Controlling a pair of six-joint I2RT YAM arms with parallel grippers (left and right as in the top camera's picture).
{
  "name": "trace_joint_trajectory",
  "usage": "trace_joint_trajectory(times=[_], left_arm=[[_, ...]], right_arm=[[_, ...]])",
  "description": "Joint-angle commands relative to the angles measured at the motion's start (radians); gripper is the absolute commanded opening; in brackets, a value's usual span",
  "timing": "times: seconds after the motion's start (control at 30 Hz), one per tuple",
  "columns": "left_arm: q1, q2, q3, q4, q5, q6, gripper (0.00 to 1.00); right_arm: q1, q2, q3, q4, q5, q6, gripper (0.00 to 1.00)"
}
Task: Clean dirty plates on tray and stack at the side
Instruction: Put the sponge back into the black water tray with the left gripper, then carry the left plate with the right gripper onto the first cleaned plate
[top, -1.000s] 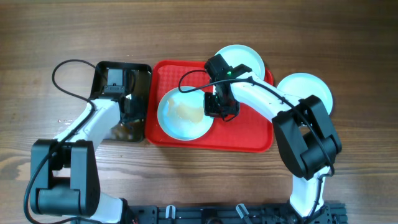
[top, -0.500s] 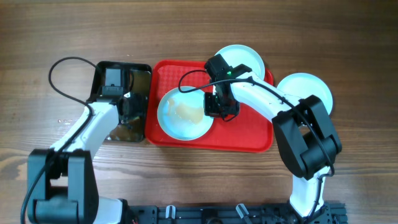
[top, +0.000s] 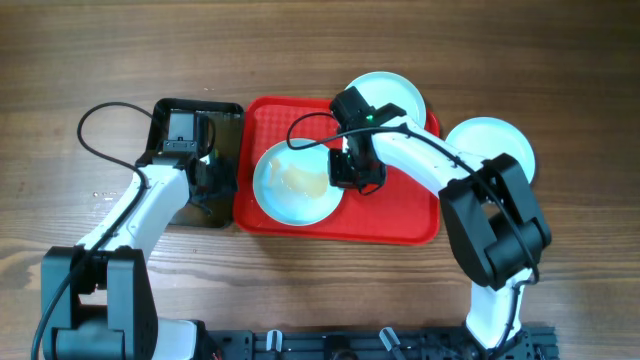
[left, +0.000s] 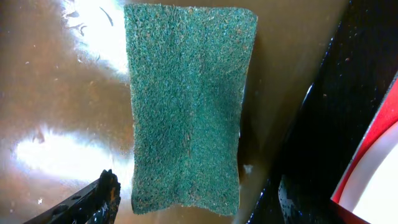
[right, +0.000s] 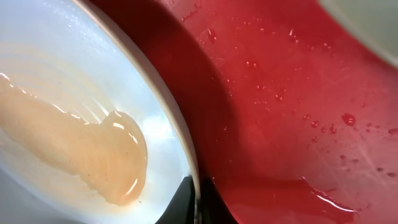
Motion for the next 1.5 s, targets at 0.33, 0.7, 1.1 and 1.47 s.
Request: trace_joint_trajectory(times=[0.33, 0.7, 1.1, 1.47], left_arm=[[-0.003, -0.011, 0.011, 0.004, 0.019, -0.012, 0.82], [-0.003, -0.011, 0.011, 0.005, 0.020, -0.012, 0.82], [-0.003, -0.011, 0.011, 0.004, 0.019, -0.012, 0.83], [-0.003, -0.011, 0.011, 0.004, 0.019, -0.012, 0.83]], right_arm=[[0.005, -0.299, -0.021, -0.145, 0.499, -0.057, 0.04], [0.006, -0.422, -0.021, -0.227, 0.732, -0.050, 0.04], [0.254, -0.440, -0.021, -0.220, 1.117, -0.004, 0.04], [0.341, -0.439, -0.021, -0.200, 1.272, -0.061, 0.04]])
